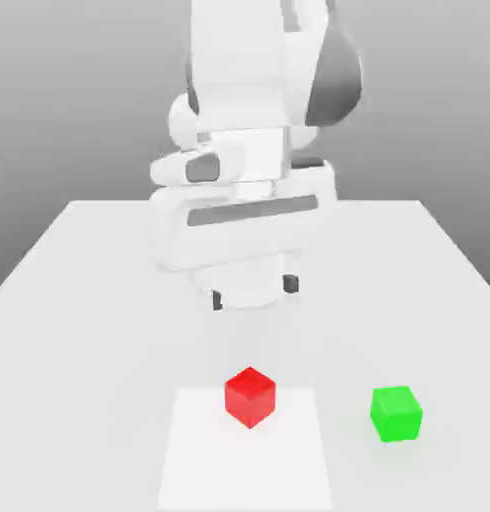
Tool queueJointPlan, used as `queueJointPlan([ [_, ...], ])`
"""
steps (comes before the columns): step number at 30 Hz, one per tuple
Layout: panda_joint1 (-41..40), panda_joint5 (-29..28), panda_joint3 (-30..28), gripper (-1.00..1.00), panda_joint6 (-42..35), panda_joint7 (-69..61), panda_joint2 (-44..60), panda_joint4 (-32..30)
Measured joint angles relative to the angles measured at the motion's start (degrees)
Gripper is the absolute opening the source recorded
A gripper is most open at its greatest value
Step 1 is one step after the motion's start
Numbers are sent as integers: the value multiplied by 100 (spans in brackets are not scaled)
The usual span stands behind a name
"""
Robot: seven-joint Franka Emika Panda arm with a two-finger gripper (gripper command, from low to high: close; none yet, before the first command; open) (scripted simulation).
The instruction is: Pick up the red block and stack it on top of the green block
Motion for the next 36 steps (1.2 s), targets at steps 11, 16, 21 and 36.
queueJointPlan([
  [11, -98, -310, 92, 0, 1477, -564, 1876, -390],
  [16, -787, 268, 933, -100, 1958, -976, 2447, -316],
  [21, -789, 257, 934, -100, 1945, -965, 2447, -315],
  [36, -411, -287, 421, -100, 741, -581, 1025, -511],
])
